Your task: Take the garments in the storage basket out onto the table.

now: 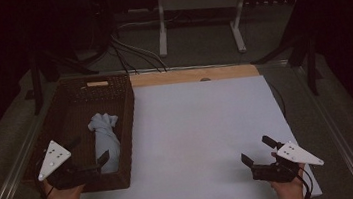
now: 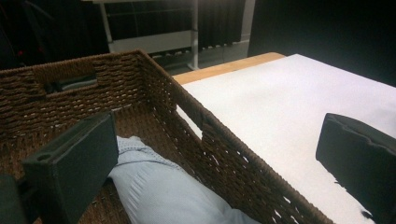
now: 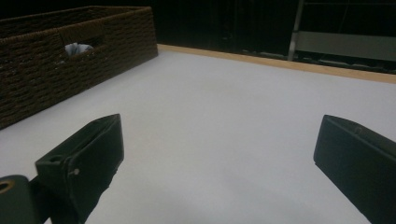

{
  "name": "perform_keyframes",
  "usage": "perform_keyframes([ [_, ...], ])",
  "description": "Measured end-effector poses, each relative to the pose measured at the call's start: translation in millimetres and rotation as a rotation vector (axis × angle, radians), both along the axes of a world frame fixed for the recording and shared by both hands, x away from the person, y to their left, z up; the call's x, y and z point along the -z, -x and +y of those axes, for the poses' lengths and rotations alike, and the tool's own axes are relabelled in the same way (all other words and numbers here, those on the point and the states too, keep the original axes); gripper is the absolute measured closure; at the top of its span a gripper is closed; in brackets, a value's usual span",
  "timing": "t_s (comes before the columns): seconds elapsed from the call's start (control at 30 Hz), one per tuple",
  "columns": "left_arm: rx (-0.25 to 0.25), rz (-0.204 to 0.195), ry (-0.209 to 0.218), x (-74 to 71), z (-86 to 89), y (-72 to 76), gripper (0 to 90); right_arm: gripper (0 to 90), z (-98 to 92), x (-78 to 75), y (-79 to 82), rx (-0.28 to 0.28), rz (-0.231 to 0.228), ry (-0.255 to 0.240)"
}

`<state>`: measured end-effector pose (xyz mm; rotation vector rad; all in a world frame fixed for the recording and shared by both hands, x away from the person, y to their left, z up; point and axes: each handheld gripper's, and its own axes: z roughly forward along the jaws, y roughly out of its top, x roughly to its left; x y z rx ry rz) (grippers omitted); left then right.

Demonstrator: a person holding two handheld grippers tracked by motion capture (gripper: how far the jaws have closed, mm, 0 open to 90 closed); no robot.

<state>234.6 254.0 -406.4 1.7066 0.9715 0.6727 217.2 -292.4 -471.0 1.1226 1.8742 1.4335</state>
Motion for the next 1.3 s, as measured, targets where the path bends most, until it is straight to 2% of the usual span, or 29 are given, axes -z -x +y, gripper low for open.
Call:
perform_keyframes([
  [0.3,-0.028,0.010,-0.028,-13.3,4.9,-10.8,0.2,1.9,0.4,0.5,-0.4,0.002,0.002,0.001],
  [0.53,-0.034,0.009,-0.034,-15.7,6.9,-17.5,0.2,1.9,-0.2,0.4,-0.5,0.006,0.002,-0.001],
  [1.3,-0.052,0.042,-0.053,-25.3,11.6,-42.6,0.2,1.9,-0.2,0.3,-0.5,0.006,0.001,-0.002],
])
